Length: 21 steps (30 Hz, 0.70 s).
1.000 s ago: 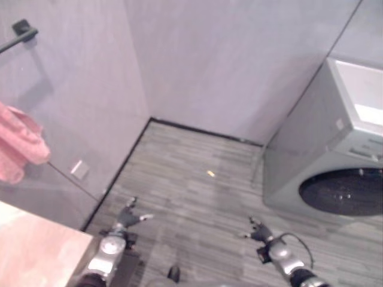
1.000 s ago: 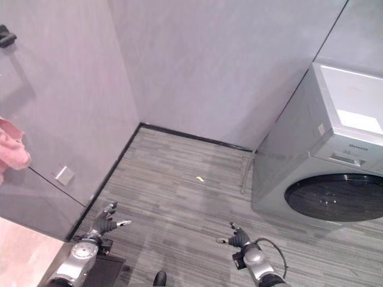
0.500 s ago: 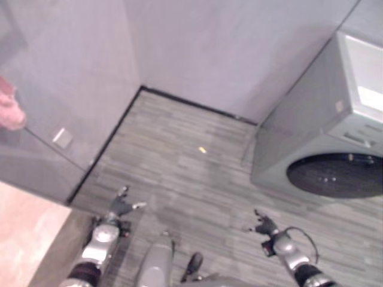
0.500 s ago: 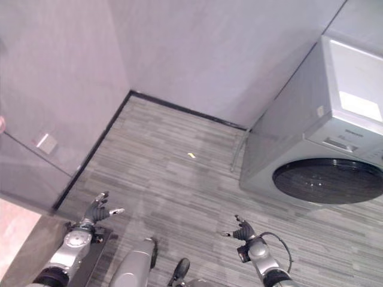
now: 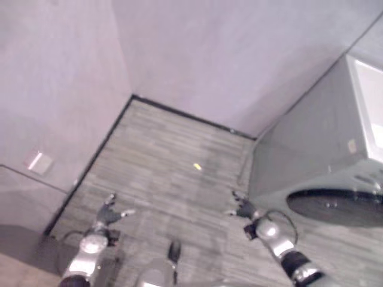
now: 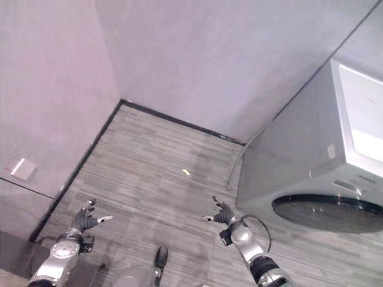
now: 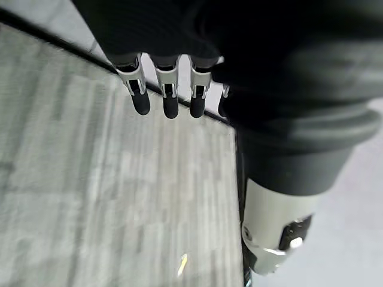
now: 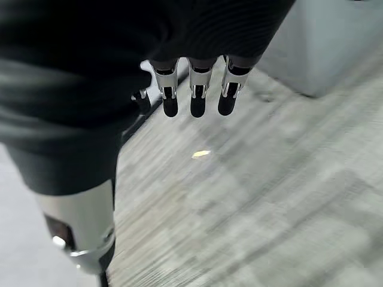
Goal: Put brush and paste in cup on sink, flatten towel.
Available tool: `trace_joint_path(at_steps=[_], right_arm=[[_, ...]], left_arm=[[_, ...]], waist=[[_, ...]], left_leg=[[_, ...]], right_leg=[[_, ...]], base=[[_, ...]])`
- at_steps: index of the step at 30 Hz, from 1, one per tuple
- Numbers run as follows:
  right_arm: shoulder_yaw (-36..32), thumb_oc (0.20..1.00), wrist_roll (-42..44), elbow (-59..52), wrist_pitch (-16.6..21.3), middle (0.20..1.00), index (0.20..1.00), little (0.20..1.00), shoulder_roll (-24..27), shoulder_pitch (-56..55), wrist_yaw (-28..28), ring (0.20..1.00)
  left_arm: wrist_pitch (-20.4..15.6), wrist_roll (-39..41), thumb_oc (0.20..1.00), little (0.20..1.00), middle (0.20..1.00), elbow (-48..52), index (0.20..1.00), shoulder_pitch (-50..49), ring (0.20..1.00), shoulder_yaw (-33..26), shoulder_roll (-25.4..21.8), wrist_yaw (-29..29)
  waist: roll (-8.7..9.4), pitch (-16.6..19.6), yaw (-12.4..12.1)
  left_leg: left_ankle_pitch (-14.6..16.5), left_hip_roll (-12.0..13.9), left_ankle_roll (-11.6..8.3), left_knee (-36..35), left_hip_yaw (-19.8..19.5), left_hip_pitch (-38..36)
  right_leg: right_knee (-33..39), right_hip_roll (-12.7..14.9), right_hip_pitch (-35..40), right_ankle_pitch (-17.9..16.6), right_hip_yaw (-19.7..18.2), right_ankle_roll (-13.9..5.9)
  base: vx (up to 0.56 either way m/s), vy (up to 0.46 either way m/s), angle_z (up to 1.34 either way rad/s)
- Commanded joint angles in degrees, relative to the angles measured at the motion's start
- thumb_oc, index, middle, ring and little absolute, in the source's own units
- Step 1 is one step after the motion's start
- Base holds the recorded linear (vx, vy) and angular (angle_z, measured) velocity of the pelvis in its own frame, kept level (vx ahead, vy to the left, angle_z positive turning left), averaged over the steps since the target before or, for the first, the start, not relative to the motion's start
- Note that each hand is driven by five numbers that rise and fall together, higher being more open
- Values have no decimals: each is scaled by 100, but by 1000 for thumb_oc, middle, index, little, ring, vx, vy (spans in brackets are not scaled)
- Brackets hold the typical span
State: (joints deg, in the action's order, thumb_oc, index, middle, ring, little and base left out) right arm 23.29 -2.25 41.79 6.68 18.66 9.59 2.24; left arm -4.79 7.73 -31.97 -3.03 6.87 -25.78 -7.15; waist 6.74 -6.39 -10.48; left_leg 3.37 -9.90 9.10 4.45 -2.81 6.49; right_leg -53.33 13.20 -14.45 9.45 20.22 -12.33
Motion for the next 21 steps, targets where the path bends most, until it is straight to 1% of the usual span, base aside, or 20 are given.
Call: trace_joint_path(at_steps=[1, 2, 3, 4, 5, 6, 7, 8, 9, 10, 11, 12, 13, 15, 16, 17, 18, 19, 20, 21], right_arm=[[-164, 1000, -2, -488, 275, 1000, 1000, 1000, 8, 119, -23, 1000], [-101, 1000, -27, -625, 299, 1000, 1000, 1000, 66, 32, -137, 1000], [-101, 1000, -26, -627, 298, 1000, 1000, 1000, 68, 32, -138, 1000], [-69, 1000, -49, -690, 330, 1000, 1000, 1000, 118, 24, -141, 1000], [-3, 1000, -159, -852, 336, 1000, 1000, 1000, 261, -20, -141, 1000], [-5, 1000, -159, -855, 335, 1000, 1000, 1000, 263, -21, -142, 1000], [-139, 1000, -267, -1000, 306, 1000, 1000, 1000, 507, -211, -111, 1000], [-138, 1000, -267, -1000, 306, 1000, 1000, 1000, 508, -211, -111, 1000], [-234, 1000, -281, -1027, 296, 1000, 1000, 1000, 541, -296, -169, 1000], [-236, 1000, -282, -1027, 297, 1000, 1000, 1000, 538, -299, -170, 1000], [-226, 1000, -280, -948, 308, 1000, 1000, 1000, 534, -269, -171, 1000], [-278, 1000, -208, -864, 329, 1000, 1000, 1000, 591, -266, -166, 1000], [-279, 1000, -207, -866, 329, 1000, 1000, 1000, 591, -267, -167, 1000], [-355, 1000, -37, -847, 353, 1000, 1000, 1000, 632, -281, -156, 1000], [-386, 1000, -3, -825, 369, 1000, 1000, 1000, 685, -260, -134, 1000], [-404, 1000, 11, -836, 369, 1000, 1000, 1000, 737, -232, -120, 1000], [-494, 1000, 26, -929, 371, 1000, 1000, 1000, 877, -238, -102, 1000], [-556, 1000, 41, -945, 363, 1000, 1000, 1000, 937, -279, -83, 1000], [-543, 1000, 70, -881, 366, 1000, 1000, 1000, 941, -231, -68, 1000], [-543, 1000, 70, -881, 367, 1000, 1000, 1000, 941, -230, -68, 1000]], left_arm=[[-194, -163, 1000, 1000, 1000, 364, 1000, -76, 1000, -10, -348, -61], [-229, -176, 1000, 1000, 1000, 422, 1000, -68, 1000, -15, -355, 0], [-229, -176, 1000, 1000, 1000, 423, 1000, -69, 1000, -15, -353, 0], [-273, -158, 1000, 1000, 1000, 425, 1000, -47, 1000, 36, -359, 27], [-329, -200, 1000, 1000, 1000, 340, 1000, 66, 1000, 175, -397, 2], [-330, -201, 1000, 1000, 1000, 337, 1000, 69, 1000, 177, -395, 1], [-367, -235, 1000, 1000, 1000, 244, 1000, 296, 1000, 320, -391, -80], [-367, -235, 1000, 1000, 1000, 244, 1000, 296, 1000, 320, -391, -80], [-348, -335, 1000, 1000, 1000, 272, 1000, 392, 1000, 383, -314, -89], [-347, -336, 1000, 1000, 1000, 273, 1000, 392, 1000, 386, -316, -90], [-358, -418, 1000, 1000, 1000, 245, 1000, 475, 1000, 413, -283, -152], [-353, -561, 1000, 1000, 1000, 231, 1000, 493, 1000, 436, -247, -231], [-351, -561, 1000, 1000, 1000, 235, 1000, 491, 1000, 436, -247, -231], [-350, -482, 1000, 1000, 1000, 334, 1000, 409, 1000, 349, -200, -240], [-358, -431, 1000, 1000, 1000, 408, 1000, 383, 1000, 307, -190, -260], [-365, -420, 1000, 1000, 1000, 447, 1000, 371, 1000, 298, -179, -255], [-360, -416, 1000, 1000, 1000, 427, 1000, 358, 1000, 281, -147, -275], [-344, -402, 1000, 1000, 1000, 441, 1000, 308, 1000, 249, -92, -262], [-352, -438, 1000, 1000, 1000, 462, 1000, 240, 1000, 205, -55, -269], [-352, -438, 1000, 1000, 1000, 462, 1000, 240, 1000, 205, -55, -269]], waist=[[-73, -135, -97], [-210, -78, -116], [-222, -75, -87], [-303, -63, -108], [-402, -61, -1], [-405, -53, -1], [-439, -80, 188], [-441, -83, 192], [-289, -50, 203], [-294, -45, 254], [-257, -6, 299], [-251, 147, 348], [-248, 160, 387], [-230, 253, 409], [-233, 252, 376], [-228, 265, 422], [-250, 274, 517], [-249, 278, 563], [-221, 293, 486], [-222, 289, 484]], left_leg=[[136, 126, 24, -92, -393, -19], [74, 280, -97, -239, -588, -201], [65, 289, -104, -245, -620, -202], [90, 385, -202, -128, -760, -175], [167, 395, -301, 151, -1264, -148], [168, 393, -301, 166, -1265, -128], [316, 309, -401, 570, -1893, -119], [316, 311, -401, 569, -1897, -125], [350, 358, -554, 630, -2233, -121], [347, 357, -562, 624, -2291, -123], [292, 405, -651, 542, -2454, -129], [121, 667, -829, 259, -2577, -205], [94, 658, -835, 242, -2617, -187], [-81, 873, -990, 8, -2586, -156], [-181, 985, -1049, -110, -2527, -147], [-265, 1004, -1081, -199, -2485, -65], [-334, 1127, -1065, -395, -1901, 36], [-313, 1195, -1030, -525, -1446, 69], [-424, 1257, -1073, -728, -1055, 81], [-426, 1258, -1074, -734, -1053, 73]], right_leg=[[1652, -738, 36, -1172, -285, 265], [2642, -504, 54, -821, -13, 438], [2676, -512, 78, -833, 24, 445], [3513, -433, 129, -757, -39, 540], [4461, -500, 109, -998, -1225, 563], [4494, -503, 112, -1022, -1221, 563], [4671, -401, 111, -1391, -2295, 444], [4671, -402, 117, -1389, -2290, 445], [4659, -463, 380, -1146, -1939, 381], [4665, -454, 405, -1130, -1878, 387], [4691, -485, 453, -1104, -1655, 387], [4759, -644, 557, -852, -1212, 457], [4778, -630, 557, -865, -1175, 456], [4913, -713, 705, -723, -714, 503], [4911, -770, 760, -649, -557, 552], [4963, -765, 788, -648, -387, 566], [5043, -752, 898, -598, -82, 577], [5121, -758, 976, -581, 59, 577], [5353, -817, 1116, -633, 259, 626], [5358, -819, 1122, -636, 258, 626]], base=[[352, 34, 119], [289, 4, 60], [299, -63, 81], [290, -158, 92], [288, -153, 104], [438, -252, 147], [236, -151, 149], [438, -438, 195], [207, -291, 229], [288, -443, 256], [301, -471, 198], [290, -466, 100], [296, -445, 72], [183, -322, 151], [147, -325, 135], [123, -298, 53], [80, -226, 45], [97, -287, 76], [56, -190, 111], [54, -186, 111]])
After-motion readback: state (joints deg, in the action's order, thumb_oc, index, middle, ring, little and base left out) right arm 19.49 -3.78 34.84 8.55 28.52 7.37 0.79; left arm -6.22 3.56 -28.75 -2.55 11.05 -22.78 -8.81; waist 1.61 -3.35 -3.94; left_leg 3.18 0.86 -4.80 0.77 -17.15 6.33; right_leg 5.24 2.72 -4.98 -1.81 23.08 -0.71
